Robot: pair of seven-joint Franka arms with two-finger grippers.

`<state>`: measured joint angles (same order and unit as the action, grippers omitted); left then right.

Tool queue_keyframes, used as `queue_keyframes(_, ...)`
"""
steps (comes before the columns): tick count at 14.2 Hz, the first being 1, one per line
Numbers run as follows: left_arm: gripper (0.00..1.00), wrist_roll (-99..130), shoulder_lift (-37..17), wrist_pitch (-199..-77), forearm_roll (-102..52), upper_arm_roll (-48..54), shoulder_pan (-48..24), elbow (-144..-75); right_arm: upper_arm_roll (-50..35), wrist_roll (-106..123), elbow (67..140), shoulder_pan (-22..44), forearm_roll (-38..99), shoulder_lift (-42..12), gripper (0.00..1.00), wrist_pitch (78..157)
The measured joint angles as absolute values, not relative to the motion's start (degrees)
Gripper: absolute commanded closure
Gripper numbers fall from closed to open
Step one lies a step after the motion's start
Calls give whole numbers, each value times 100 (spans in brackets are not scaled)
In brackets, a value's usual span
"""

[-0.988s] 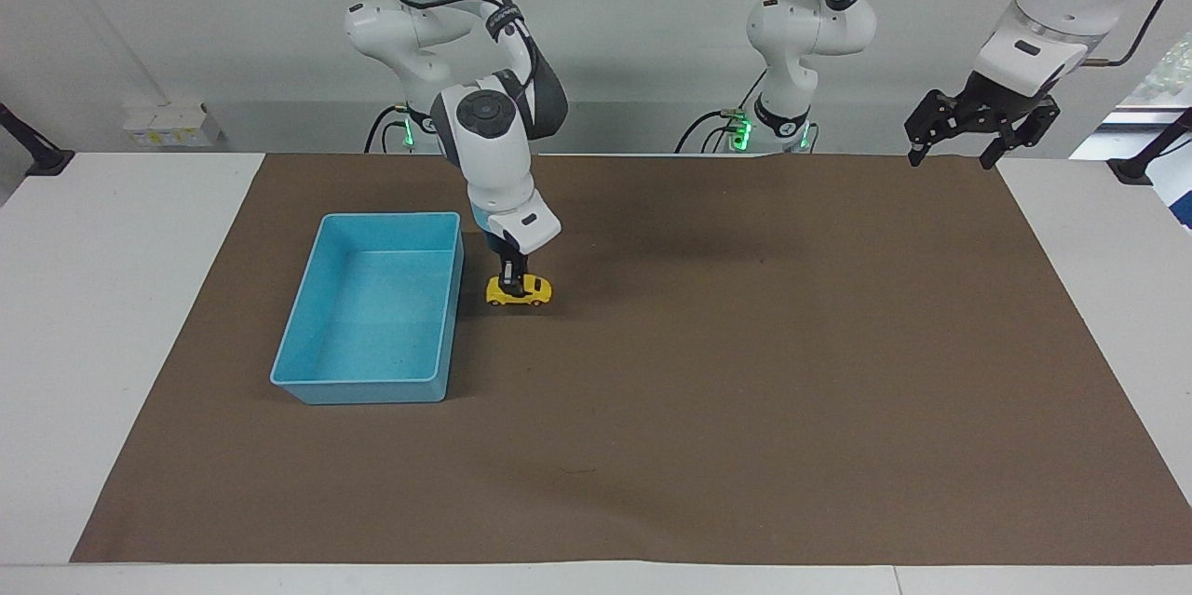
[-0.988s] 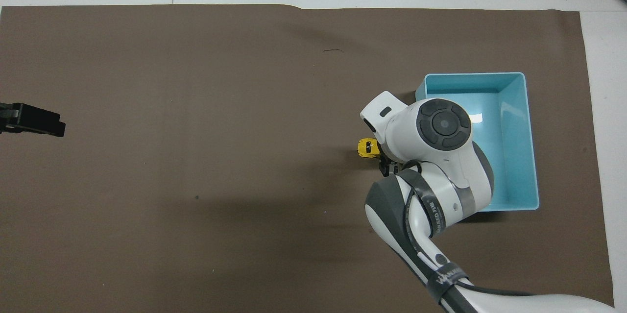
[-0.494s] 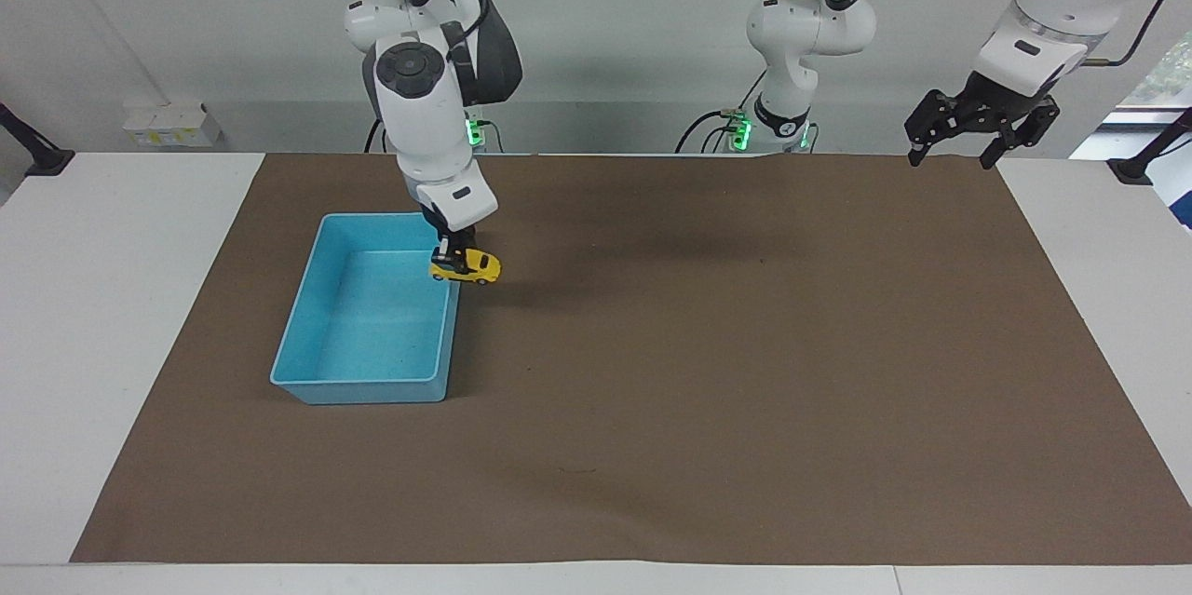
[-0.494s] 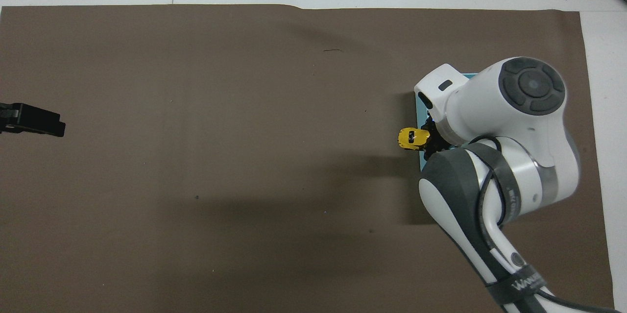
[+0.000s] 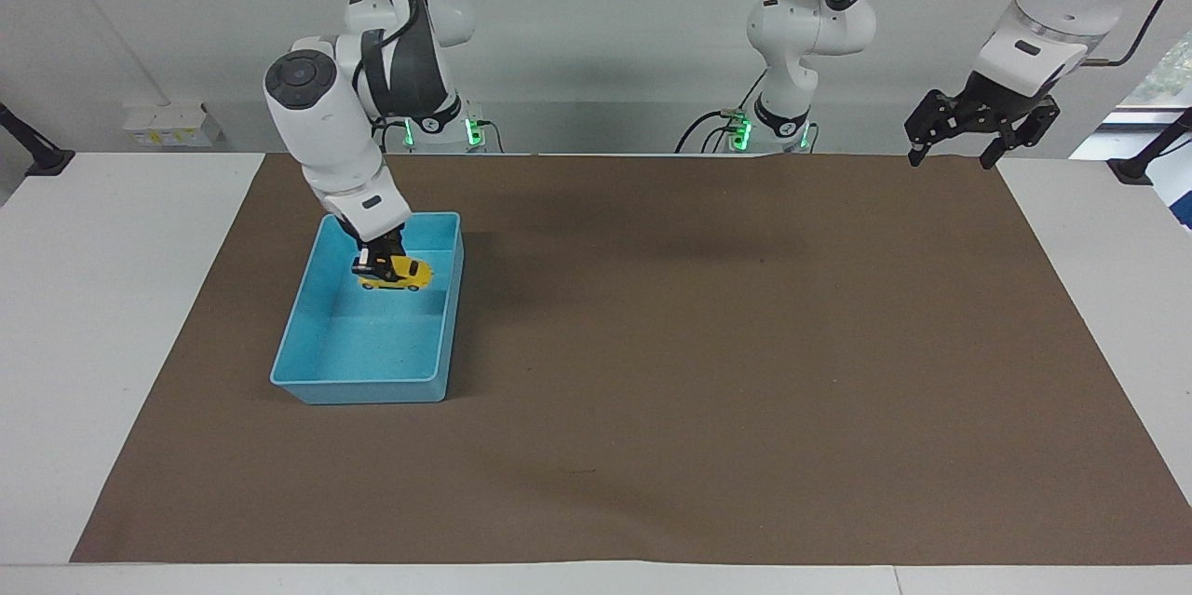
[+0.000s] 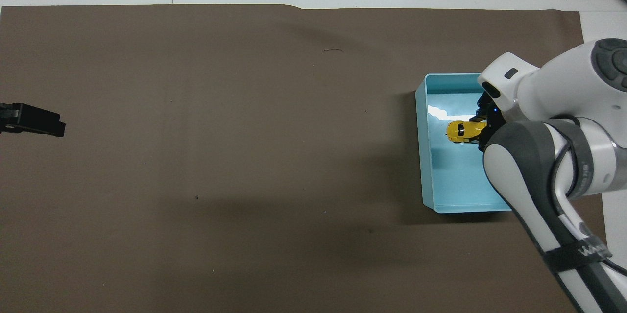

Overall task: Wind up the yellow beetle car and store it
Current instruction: 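Carry the yellow car into the blue bin with the right gripper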

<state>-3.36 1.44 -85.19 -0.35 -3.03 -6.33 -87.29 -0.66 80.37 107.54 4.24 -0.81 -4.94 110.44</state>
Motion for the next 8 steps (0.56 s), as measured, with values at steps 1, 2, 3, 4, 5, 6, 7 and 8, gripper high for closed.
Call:
queue_keyframes(1, 0, -336, 144, -8518, -35, -303, -633, -8729, -65, 8183, 10814, 381, -81, -487, 97, 11045)
queue_keyframes(2, 0, -336, 144, -8518, -35, -303, -633, -8729, -65, 8282, 10911, 371, -81, -463, 97, 11077)
queue_keyframes(3, 0, -336, 144, -8518, -35, -303, -633, -8729, -67, 8359, 11058, 368, -81, -422, 97, 11182)
queue_keyframes(4, 0, -336, 144, -8518, -35, -303, -633, -8729, -68, 8424, 11238, 358, -81, -378, 97, 11351)
queue_keyframes(5, 0, -336, 144, -8518, -35, -303, -633, -8729, -67, 8501, 11422, 334, -82, -340, 97, 11533)
queue_keyframes(6, 0, -336, 144, -8518, -35, -303, -633, -8729, -65, 8581, 11585, 303, -82, -320, 97, 11682)
queue_keyframes(7, 0, -336, 144, -8518, -35, -303, -633, -8729, -66, 8648, 11727, 252, -84, -319, 97, 11799)
queue_keyframes(8, 0, -336, 144, -8518, -35, -303, -633, -8729, -65, 8733, 11855, 189, -84, -322, 97, 11940)
